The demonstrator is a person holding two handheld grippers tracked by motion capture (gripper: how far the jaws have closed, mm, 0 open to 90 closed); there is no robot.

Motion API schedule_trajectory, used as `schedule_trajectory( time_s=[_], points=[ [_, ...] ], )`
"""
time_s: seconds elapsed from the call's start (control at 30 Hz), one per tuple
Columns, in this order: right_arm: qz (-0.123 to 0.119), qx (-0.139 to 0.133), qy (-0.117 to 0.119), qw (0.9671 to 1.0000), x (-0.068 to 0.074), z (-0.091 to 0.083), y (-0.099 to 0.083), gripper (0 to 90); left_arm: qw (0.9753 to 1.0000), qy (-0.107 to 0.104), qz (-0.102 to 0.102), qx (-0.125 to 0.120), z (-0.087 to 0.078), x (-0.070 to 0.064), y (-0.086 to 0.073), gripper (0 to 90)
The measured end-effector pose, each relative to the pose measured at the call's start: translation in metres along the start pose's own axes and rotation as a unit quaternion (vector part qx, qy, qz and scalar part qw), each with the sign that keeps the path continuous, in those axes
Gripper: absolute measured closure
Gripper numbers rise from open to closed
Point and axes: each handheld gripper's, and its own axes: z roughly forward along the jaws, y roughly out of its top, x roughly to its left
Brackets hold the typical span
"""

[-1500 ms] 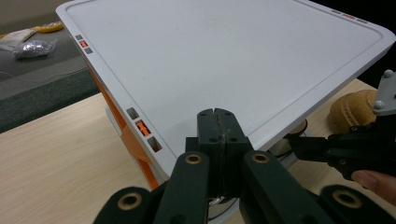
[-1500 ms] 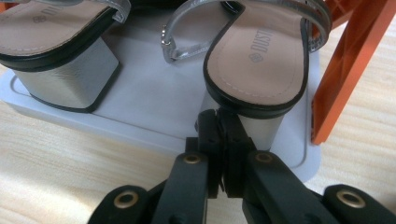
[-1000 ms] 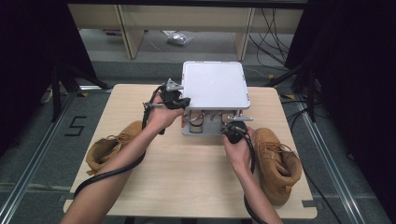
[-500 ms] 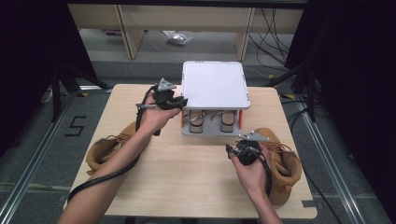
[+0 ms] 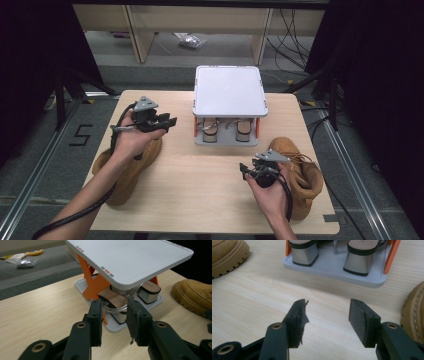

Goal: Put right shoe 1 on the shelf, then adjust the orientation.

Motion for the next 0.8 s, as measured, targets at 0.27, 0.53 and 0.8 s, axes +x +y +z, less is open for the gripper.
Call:
schedule_trajectory(
  time_s=[0.27, 0.53, 0.8],
  points=[
    [-0.003, -0.005, 0.0, 1.0, 0.004, -0.006, -0.004, 48.6, 0.9998, 0.019, -0.012, -0.002, -0.031, 0.016, -0.019, 63.8],
    [0.003, -0.01, -0.006, 0.9999, -0.001, -0.01, -0.001, 48.7, 0.9995, 0.023, -0.023, 0.001, -0.041, 0.025, -0.028, 64.4],
    [0.008, -0.014, -0.002, 0.9999, -0.005, -0.012, 0.003, 48.6, 0.9983, 0.046, -0.036, -0.005, -0.067, 0.036, -0.043, 62.8]
  ],
)
